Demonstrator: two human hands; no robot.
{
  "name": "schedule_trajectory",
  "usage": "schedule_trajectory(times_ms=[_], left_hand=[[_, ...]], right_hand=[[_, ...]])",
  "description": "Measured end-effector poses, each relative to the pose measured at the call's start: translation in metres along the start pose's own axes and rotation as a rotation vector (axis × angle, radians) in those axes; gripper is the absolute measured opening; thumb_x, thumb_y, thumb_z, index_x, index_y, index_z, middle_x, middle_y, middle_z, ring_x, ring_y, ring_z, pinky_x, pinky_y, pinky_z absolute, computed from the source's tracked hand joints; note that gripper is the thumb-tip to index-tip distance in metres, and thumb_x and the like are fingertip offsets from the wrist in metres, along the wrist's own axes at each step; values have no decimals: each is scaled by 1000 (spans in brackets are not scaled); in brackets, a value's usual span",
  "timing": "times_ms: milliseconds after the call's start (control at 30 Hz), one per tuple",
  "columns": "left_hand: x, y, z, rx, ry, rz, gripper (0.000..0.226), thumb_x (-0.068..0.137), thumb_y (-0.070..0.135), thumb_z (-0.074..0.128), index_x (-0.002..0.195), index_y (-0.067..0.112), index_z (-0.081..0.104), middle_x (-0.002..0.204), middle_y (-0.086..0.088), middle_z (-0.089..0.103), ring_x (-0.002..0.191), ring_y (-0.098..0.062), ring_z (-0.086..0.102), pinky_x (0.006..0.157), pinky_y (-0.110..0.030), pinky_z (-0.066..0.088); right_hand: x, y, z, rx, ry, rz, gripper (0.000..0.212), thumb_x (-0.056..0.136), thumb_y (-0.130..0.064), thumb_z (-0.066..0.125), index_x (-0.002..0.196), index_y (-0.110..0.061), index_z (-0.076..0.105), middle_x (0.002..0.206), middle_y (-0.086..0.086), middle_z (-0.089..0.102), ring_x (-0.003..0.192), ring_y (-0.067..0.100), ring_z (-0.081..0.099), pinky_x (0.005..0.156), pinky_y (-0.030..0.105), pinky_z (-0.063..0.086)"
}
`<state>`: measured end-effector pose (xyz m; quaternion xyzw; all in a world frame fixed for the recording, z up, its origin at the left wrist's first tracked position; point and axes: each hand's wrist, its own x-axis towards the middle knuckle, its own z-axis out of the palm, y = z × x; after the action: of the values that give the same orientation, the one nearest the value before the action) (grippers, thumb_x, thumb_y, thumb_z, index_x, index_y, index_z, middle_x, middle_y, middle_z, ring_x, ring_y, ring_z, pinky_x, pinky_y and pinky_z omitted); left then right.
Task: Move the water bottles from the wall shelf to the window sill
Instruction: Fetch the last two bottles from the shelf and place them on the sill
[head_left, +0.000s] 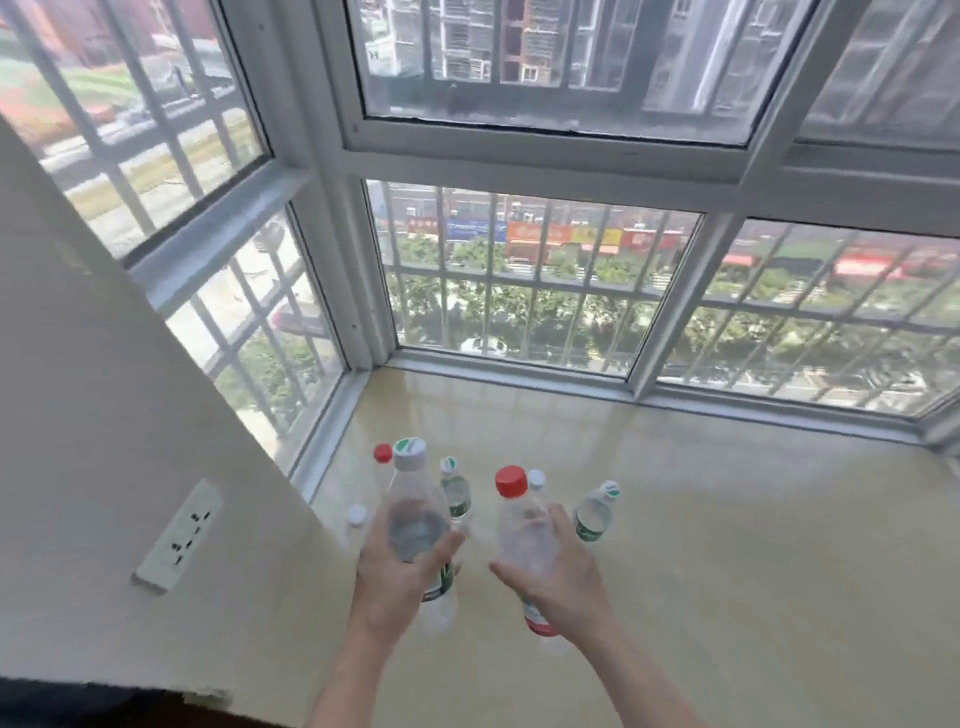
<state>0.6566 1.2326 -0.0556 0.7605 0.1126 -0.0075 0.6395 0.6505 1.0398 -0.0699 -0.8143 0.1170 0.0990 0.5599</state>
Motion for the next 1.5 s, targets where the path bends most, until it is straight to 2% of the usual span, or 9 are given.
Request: schedule_trajectory(times_ms=[133, 400, 567, 733, 833, 1000, 1200, 1367, 1500], left_hand=[[15, -18, 24, 12, -160, -42, 62, 51, 56, 85, 107, 41, 61, 106, 8, 71, 99, -7, 68, 84, -27, 51], [34, -72, 83, 72, -323, -108, 65, 61, 41, 87, 119, 35, 57, 106, 8, 71, 102, -7, 67, 88, -26, 51], [56, -124, 116, 90, -330, -122, 55, 63, 28, 90, 107, 36, 58, 99, 24, 67, 97, 0, 65, 78, -17, 51], [81, -188, 140, 127, -334, -127, 60, 58, 43, 89, 108, 38, 57, 101, 12, 64, 102, -20, 64, 89, -47, 56], [93, -219, 151, 134, -309, -115, 67, 57, 43, 90, 114, 37, 56, 105, 15, 67, 105, -12, 65, 94, -40, 54], [101, -247, 158, 172, -333, -112, 65, 58, 40, 90, 112, 46, 54, 105, 26, 66, 105, -2, 63, 87, -19, 48], [96, -263, 165, 184, -356, -82, 61, 65, 17, 92, 101, 52, 57, 98, 25, 68, 97, -2, 64, 80, -11, 47], [94, -267, 169, 187, -344, -30, 65, 64, 15, 92, 114, 38, 57, 107, 16, 68, 107, -3, 63, 88, -14, 46], [92, -277, 164, 255, -344, -52, 63, 60, 36, 92, 113, 30, 59, 103, 14, 69, 102, -9, 65, 89, -28, 53]], right_hand=[[-2, 24, -16, 52, 81, 108, 57, 66, -27, 88, 102, -40, 47, 99, -12, 63, 86, 3, 62, 60, 13, 45], [6, 108, -35, 109, 240, 160, 66, 66, -25, 91, 119, -40, 54, 110, -40, 56, 108, -18, 50, 81, 1, 38], [32, 162, -35, 90, 303, 221, 58, 69, -25, 89, 113, -32, 52, 97, -23, 62, 84, -22, 54, 66, 0, 40], [65, 214, -32, 5, 356, 194, 64, 65, -32, 92, 107, -33, 43, 100, -11, 60, 87, -1, 59, 70, 20, 49], [86, 248, -26, -39, 403, 180, 71, 59, -36, 94, 108, -37, 42, 101, -17, 59, 97, 17, 57, 79, 36, 50], [110, 279, -18, -28, 449, 136, 72, 62, -29, 93, 116, -26, 45, 97, -26, 56, 90, -14, 53, 71, 5, 42], [119, 292, -8, -35, 480, 136, 77, 56, -42, 92, 115, -21, 46, 101, -13, 60, 92, 9, 56, 79, 20, 45], [119, 304, -4, -54, 499, 156, 74, 58, -36, 94, 116, -23, 50, 96, -24, 57, 85, -10, 54, 73, 1, 38], [117, 311, 0, -56, 489, 188, 75, 55, -39, 94, 117, -22, 56, 99, -23, 61, 87, -8, 57, 79, 11, 41]])
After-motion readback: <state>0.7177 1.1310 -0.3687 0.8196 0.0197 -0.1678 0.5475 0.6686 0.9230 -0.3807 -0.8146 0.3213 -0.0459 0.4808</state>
